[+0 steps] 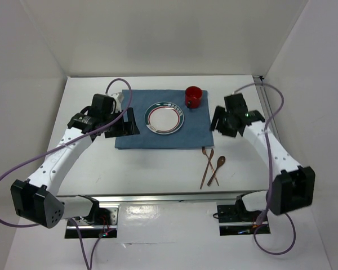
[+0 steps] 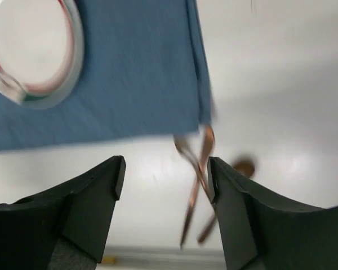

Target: Set the dinner table for one person

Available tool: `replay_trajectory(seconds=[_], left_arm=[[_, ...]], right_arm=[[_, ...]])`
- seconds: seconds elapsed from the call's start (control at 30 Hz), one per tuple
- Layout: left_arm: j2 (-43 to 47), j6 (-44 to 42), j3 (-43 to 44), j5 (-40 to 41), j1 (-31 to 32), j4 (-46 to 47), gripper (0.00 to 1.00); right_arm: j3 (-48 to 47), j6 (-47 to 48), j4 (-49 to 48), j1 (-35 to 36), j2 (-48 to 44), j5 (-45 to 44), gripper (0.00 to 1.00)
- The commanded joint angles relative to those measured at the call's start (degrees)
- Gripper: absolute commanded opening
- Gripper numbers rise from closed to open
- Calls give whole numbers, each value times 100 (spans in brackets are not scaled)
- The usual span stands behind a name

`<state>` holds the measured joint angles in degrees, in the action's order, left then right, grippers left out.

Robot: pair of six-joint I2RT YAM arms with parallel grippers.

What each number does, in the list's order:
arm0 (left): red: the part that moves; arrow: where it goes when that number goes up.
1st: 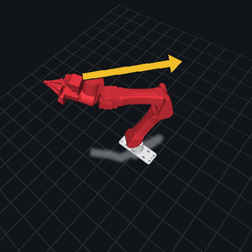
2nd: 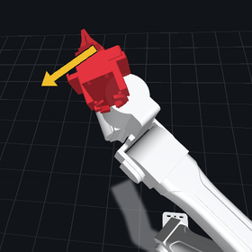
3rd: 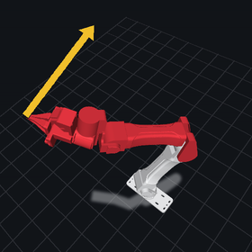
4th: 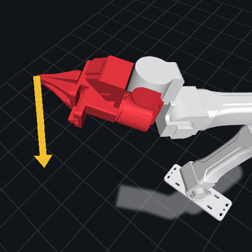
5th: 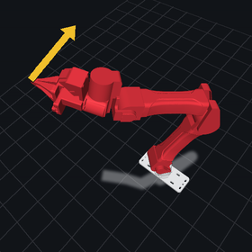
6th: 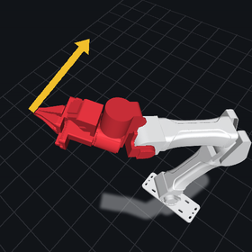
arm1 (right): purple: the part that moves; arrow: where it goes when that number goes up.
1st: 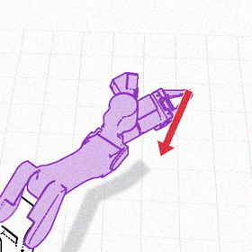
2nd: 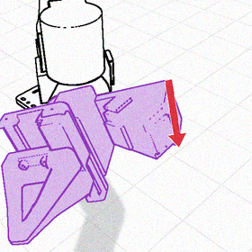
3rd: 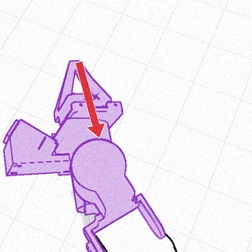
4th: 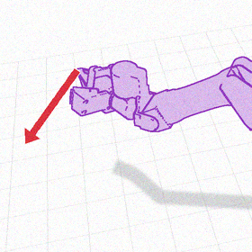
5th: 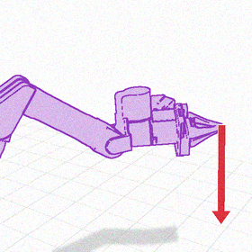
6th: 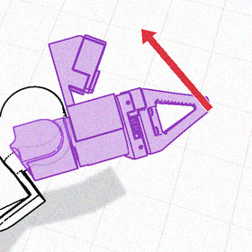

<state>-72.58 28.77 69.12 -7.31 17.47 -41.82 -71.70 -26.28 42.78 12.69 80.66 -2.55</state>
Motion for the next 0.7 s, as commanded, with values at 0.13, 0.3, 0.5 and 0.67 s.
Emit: replay_trajectory(seconds=[0.13,0.3,0.5,0.67], left_arm=[[-46,-12,224,-16,116,183,96],[-99,-12,224,-16,230,183,96],[-152,-12,224,37,230,183,96],[-266,-117,330,-25,230,122,96]], right_arm=[[2695,-1948,424,734,-1658,290,57],[2986,-2521,388,1051,-1432,351,57],[3311,-3145,265,1104,-1369,1,51],[3137,-3427,581,1104,-728,-535,52]])
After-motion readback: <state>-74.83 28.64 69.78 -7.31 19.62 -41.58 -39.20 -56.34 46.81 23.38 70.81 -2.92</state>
